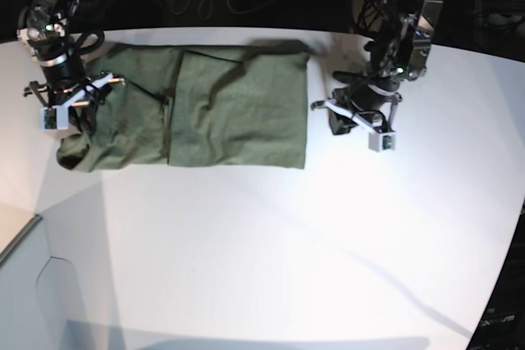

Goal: Layout the t-shirt on the table in an organized manner, then fold the t-shirt properly
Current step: 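Grasp the other end with the right gripper and fold it onto the stack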

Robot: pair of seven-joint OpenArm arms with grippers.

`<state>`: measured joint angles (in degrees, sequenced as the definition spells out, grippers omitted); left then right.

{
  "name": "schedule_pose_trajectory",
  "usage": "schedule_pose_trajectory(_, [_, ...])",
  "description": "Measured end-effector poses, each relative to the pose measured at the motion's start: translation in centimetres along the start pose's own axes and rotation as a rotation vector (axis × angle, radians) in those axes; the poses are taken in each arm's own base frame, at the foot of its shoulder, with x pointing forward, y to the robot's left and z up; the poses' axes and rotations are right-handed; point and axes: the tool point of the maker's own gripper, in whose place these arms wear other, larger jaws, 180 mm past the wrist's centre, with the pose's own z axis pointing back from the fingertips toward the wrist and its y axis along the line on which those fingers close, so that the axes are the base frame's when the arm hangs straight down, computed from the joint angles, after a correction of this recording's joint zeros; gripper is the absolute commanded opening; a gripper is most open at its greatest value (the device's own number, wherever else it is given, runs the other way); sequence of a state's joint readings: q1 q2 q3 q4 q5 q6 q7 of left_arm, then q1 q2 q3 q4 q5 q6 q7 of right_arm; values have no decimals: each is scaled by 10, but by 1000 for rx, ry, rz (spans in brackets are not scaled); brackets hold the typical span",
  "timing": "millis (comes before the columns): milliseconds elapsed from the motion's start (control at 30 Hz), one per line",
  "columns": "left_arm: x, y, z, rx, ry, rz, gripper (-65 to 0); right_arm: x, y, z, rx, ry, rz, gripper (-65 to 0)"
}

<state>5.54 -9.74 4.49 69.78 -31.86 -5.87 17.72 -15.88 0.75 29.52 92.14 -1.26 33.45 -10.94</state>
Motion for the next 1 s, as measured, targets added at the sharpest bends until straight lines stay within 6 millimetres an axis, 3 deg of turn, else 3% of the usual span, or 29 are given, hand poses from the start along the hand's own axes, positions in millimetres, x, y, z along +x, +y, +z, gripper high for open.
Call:
schedule_pose_trajectory(100, [-5, -10, -6, -19, 0, 7, -650, 11, 5, 2, 13, -26, 27, -650])
schedule_pose_trajectory(267, [-22, -47, -18, -106, 50, -54, -650, 11, 36, 7, 86, -21, 52, -650])
schedule_pose_trajectory(367, [-27, -52, -21, -124, 56, -59, -650, 27, 54, 12, 121, -65, 70, -650])
schedule_pose_trajectory(533, [-30, -58, -23, -135, 54, -43, -650, 47, 112, 20, 267, -123, 106, -650])
schedule_pose_trajectory(800, [-32, -59, -23, -139, 57, -41, -650, 46, 203, 21, 516, -127, 115, -650])
schedule_pose_trajectory(1000, [-32, -59, -22, -139, 59, -41, -650, 42, 248, 8, 642, -117, 128, -650])
